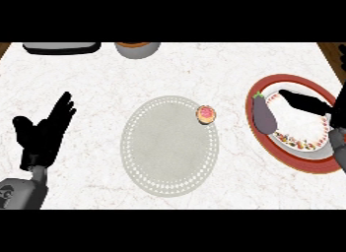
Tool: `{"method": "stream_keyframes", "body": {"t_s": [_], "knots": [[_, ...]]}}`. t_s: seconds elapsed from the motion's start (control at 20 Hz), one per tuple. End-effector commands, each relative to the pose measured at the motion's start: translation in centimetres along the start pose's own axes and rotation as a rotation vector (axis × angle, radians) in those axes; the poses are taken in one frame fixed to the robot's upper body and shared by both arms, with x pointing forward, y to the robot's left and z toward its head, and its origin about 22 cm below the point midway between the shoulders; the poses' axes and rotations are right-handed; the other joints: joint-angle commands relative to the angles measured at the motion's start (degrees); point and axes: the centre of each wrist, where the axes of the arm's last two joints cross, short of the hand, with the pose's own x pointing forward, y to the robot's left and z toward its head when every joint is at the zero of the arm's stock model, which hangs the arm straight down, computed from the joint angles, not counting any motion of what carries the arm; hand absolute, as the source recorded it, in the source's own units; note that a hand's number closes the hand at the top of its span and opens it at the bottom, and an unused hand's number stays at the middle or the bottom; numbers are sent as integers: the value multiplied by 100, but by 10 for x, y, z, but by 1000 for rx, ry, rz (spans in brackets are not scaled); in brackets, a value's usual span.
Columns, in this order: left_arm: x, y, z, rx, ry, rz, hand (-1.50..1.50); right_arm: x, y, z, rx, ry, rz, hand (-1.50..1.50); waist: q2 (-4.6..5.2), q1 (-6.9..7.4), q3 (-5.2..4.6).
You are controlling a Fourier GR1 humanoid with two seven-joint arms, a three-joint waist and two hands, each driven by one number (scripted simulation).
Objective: Pick the eggplant from the placemat and place it in the plate
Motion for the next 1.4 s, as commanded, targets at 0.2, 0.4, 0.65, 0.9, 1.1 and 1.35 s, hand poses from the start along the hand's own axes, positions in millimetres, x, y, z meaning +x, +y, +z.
{"method": "stream_keyframes", "body": {"t_s": [0.2, 0.4, 0.65, 0.9, 1.1, 1.35], "knots": [[-4, 5, 4, 4, -9, 3, 0, 13, -40, 21, 18, 173, -356, -150, 14, -6, 10], [4, 0, -5, -14, -17, 0, 0, -18, -63, 35, 33, 190, -400, -150, 38, 57, 7], [-1, 3, 4, -2, -19, -23, 0, -59, -99, 46, 42, 136, -371, -150, 34, 79, 6], [-6, 1, -2, -6, -17, -4, 0, -71, -102, 44, 31, 127, -368, -150, 46, 119, 2], [8, 2, -7, -27, -22, -2, 0, -93, -101, 48, -14, 146, -359, -150, 49, 133, 3], [-8, -9, -18, -21, -10, 4, 0, -86, -116, 60, -2, 171, -332, -150, 50, 112, 0]]}}
